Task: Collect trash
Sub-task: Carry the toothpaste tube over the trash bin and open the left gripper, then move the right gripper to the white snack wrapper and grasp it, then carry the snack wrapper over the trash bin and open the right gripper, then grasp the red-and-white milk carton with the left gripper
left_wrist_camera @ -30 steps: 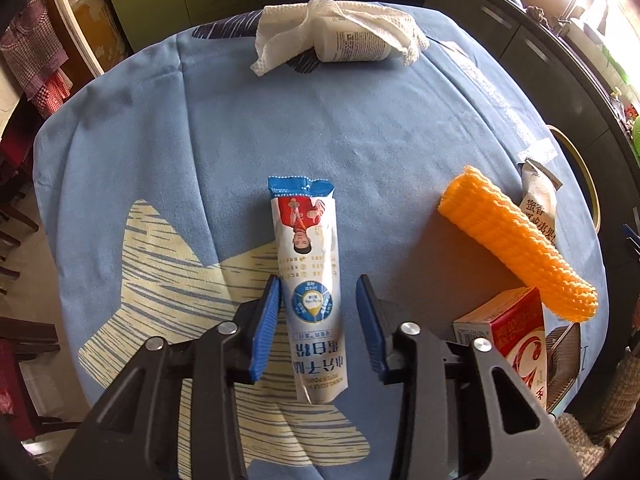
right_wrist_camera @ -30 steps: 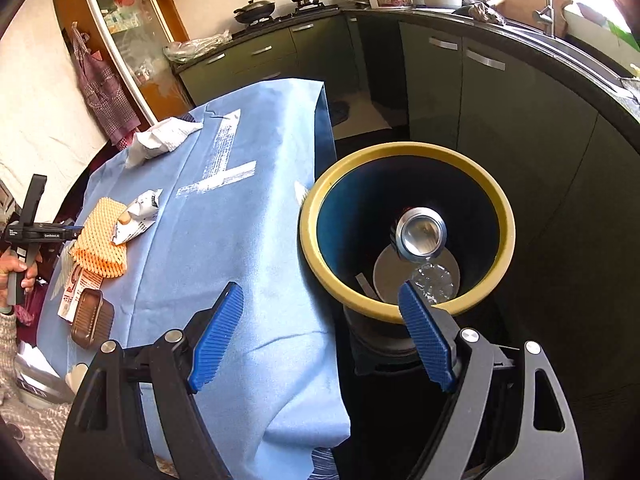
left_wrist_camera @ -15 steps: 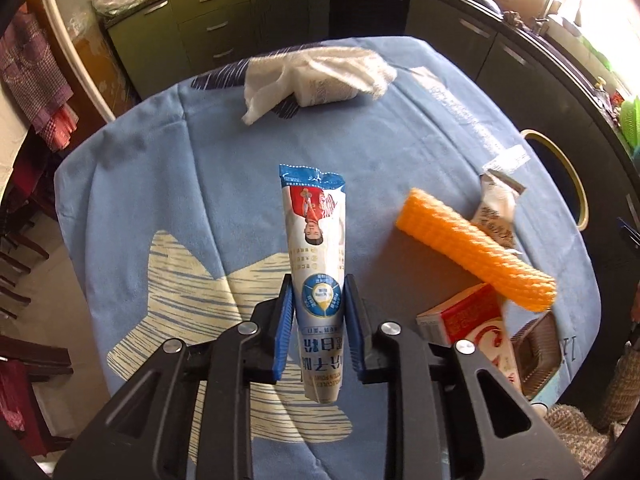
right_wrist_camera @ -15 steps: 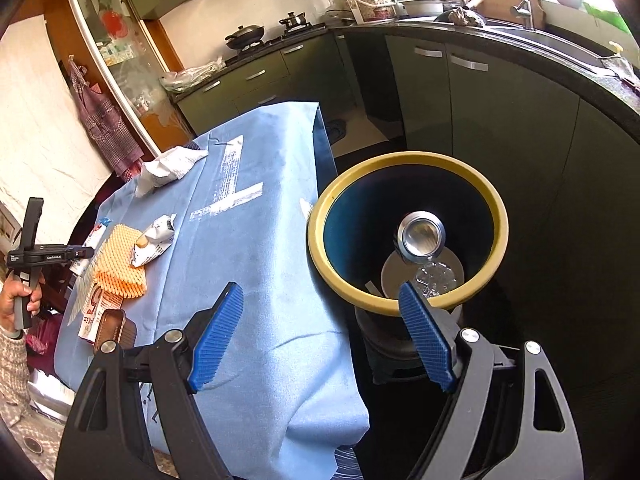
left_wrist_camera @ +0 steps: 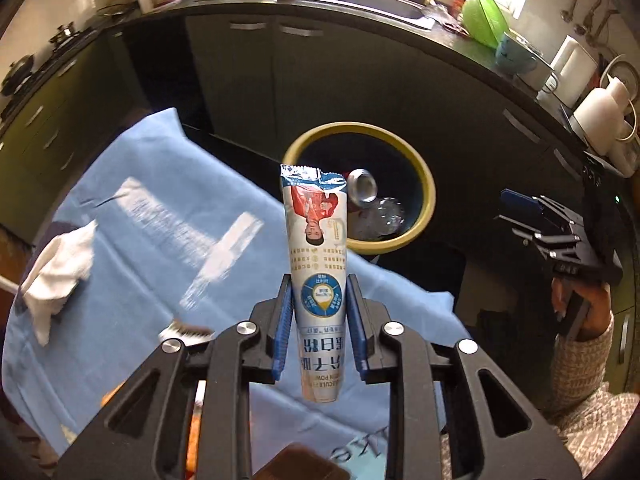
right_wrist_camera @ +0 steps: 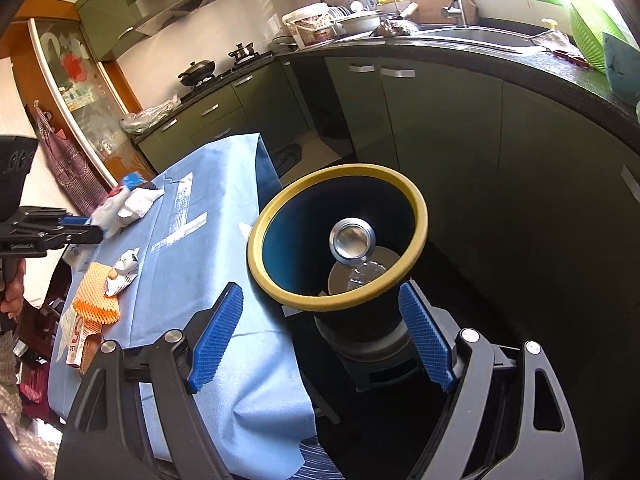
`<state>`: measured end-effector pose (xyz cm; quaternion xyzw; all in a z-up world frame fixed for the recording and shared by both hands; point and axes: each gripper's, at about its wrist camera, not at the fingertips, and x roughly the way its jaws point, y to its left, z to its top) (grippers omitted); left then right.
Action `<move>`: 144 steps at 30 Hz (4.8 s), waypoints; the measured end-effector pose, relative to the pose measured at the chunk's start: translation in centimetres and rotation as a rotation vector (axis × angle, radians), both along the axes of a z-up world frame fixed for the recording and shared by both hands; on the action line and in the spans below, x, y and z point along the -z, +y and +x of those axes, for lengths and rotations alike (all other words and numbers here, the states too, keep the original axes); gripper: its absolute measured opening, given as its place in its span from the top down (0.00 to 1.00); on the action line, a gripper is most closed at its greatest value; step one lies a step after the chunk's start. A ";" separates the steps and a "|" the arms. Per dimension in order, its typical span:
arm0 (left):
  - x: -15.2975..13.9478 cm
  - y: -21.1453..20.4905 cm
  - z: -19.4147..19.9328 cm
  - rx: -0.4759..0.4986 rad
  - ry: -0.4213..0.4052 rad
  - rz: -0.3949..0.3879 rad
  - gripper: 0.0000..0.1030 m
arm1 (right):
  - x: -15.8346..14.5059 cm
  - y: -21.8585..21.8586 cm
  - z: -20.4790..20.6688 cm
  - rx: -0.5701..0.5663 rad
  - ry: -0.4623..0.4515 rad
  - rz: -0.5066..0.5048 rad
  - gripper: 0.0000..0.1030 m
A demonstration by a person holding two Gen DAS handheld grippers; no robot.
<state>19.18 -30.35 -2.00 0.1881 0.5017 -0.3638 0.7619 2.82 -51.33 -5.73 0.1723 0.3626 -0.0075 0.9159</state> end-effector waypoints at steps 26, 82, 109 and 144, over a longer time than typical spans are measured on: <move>-6.3 5.7 -1.6 -0.117 -0.185 -0.121 0.30 | -1.4 7.5 4.8 -0.347 0.032 -0.033 0.22; -3.5 26.2 -8.3 -0.412 -0.183 -0.095 0.28 | -2.2 26.4 20.1 -0.745 0.316 -0.147 0.47; -1.9 23.7 -8.0 -0.396 -0.126 -0.054 0.21 | 3.3 0.9 21.2 -0.156 0.409 -0.281 0.25; 9.8 22.1 -3.7 -0.677 0.255 0.087 0.48 | 2.0 5.3 15.8 -0.364 0.304 -0.193 0.20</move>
